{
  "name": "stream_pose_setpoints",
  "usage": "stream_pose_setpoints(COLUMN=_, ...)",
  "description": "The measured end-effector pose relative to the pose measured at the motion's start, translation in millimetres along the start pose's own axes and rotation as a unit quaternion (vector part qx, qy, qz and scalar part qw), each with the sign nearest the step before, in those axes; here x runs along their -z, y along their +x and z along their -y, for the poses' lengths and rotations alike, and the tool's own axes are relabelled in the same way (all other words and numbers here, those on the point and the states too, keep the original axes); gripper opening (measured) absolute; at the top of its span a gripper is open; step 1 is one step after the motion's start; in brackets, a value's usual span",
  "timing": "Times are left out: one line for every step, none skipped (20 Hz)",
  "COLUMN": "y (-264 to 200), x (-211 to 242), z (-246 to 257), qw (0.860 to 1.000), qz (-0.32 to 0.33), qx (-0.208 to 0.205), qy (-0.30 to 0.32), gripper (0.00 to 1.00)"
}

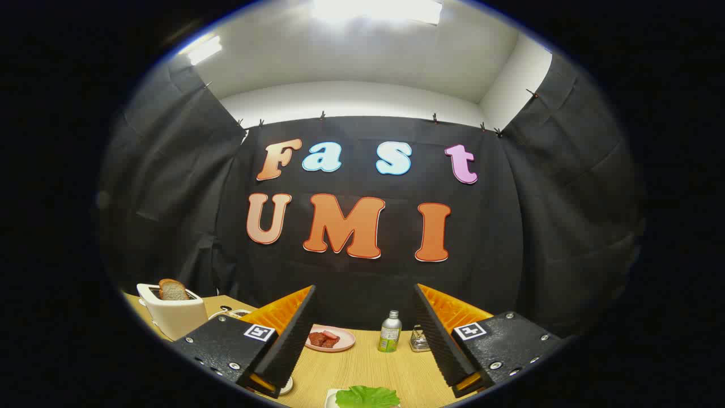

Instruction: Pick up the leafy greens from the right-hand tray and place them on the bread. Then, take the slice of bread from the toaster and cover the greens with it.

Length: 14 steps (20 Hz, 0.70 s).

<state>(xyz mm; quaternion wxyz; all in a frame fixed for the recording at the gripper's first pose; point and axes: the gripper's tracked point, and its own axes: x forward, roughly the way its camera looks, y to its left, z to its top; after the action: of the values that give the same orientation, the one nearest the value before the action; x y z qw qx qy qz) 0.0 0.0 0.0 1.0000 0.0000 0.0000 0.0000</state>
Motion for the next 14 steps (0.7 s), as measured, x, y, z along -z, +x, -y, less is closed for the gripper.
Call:
stream_pose_setpoints(y=-0.5, x=-1.1, z=-1.1, qw=1.0, qz=0.001, qx=-0.002, qy=0.001, gripper=0.99)
stream_pose_setpoints(y=-0.7, x=-1.2, z=-2.0, qw=1.0, qz=0.001, qx=-0.004, qy=0.001, gripper=0.99)
stream_pose_setpoints(y=-1.7, x=-2.1, z=-3.2, qw=1.0, qz=0.002, qx=-0.008, qy=0.002, gripper=0.99)
stream_pose_setpoints(y=-1.5, x=-2.0, z=-4.2, qw=1.0, qz=0.002, qx=-0.011, qy=0.004, gripper=0.99)
stream_pose_setpoints(y=-2.1, x=-2.0, z=-5.1, qw=1.0, qz=0.002, qx=-0.012, qy=0.005, gripper=0.99)
stream_pose_setpoints(y=-2.1, x=-1.3, z=-5.4, qw=1.0, qz=0.001, qx=-0.013, qy=0.005, gripper=0.99)
stream_pose_setpoints(y=-2.1, x=-0.7, z=-5.5, qw=1.0, qz=0.001, qx=-0.013, qy=0.004, gripper=0.99)
stream_pose_setpoints(y=-1.4, x=0.2, z=-5.9, qw=1.0, qz=0.0, qx=-0.013, qy=0.002, gripper=0.99)
stream_pose_setpoints(y=-2.0, x=0.3, z=-6.1, qw=1.0, qz=-0.001, qx=-0.012, qy=0.001, gripper=0.99)
stream_pose_setpoints(y=-2.1, x=0.4, z=-5.6, qw=1.0, qz=-0.002, qx=-0.012, qy=0.0, gripper=0.99)
stream_pose_setpoints(y=-2.0, x=1.0, z=-6.4, qw=1.0, qz=-0.003, qx=-0.012, qy=0.0, gripper=0.99)
stream_pose_setpoints(y=-1.6, x=1.3, z=-5.9, qw=1.0, qz=-0.003, qx=-0.012, qy=0.001, gripper=0.99)
stream_pose_setpoints(y=-1.0, x=2.7, z=-6.4, qw=1.0, qz=-0.004, qx=-0.013, qy=0.001, gripper=0.99)
stream_pose_setpoints(y=-0.9, x=4.1, z=-6.0, qw=1.0, qz=-0.006, qx=-0.013, qy=0.001, gripper=0.99)
